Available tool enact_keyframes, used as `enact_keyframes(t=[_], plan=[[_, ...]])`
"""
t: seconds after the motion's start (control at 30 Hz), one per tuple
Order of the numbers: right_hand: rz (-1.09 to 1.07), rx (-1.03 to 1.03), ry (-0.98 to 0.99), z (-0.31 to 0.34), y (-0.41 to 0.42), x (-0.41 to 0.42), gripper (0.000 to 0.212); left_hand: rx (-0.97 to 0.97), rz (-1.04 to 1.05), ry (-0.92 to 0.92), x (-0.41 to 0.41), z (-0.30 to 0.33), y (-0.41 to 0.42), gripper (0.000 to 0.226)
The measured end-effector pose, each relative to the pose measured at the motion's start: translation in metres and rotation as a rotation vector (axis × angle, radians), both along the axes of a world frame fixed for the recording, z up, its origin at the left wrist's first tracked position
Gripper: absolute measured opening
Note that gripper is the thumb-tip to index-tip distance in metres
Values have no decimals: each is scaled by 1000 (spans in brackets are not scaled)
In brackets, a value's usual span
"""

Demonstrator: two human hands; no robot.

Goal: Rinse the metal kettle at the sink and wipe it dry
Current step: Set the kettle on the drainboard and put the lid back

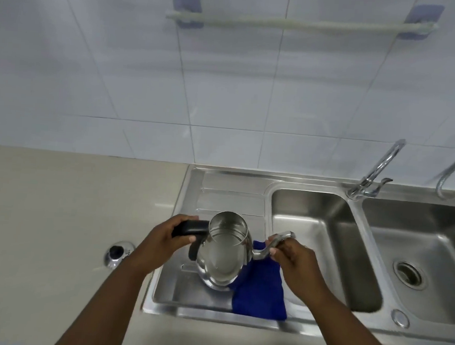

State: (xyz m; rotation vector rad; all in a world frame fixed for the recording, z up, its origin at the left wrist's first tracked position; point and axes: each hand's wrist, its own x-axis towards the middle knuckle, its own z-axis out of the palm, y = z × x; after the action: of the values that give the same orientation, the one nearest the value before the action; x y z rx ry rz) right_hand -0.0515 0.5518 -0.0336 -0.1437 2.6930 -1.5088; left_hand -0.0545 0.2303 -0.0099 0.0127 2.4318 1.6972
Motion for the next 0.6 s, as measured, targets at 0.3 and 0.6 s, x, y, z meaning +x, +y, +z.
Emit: enact_keyframes(t=[0.3, 0.6], plan=[[-1, 64, -7, -16, -48, 9, 21, 91, 10, -91, 5, -25, -48, 40], [-24, 93, -11, -28, -54, 13, 19, 141, -24, -89, 3, -41, -53, 44]])
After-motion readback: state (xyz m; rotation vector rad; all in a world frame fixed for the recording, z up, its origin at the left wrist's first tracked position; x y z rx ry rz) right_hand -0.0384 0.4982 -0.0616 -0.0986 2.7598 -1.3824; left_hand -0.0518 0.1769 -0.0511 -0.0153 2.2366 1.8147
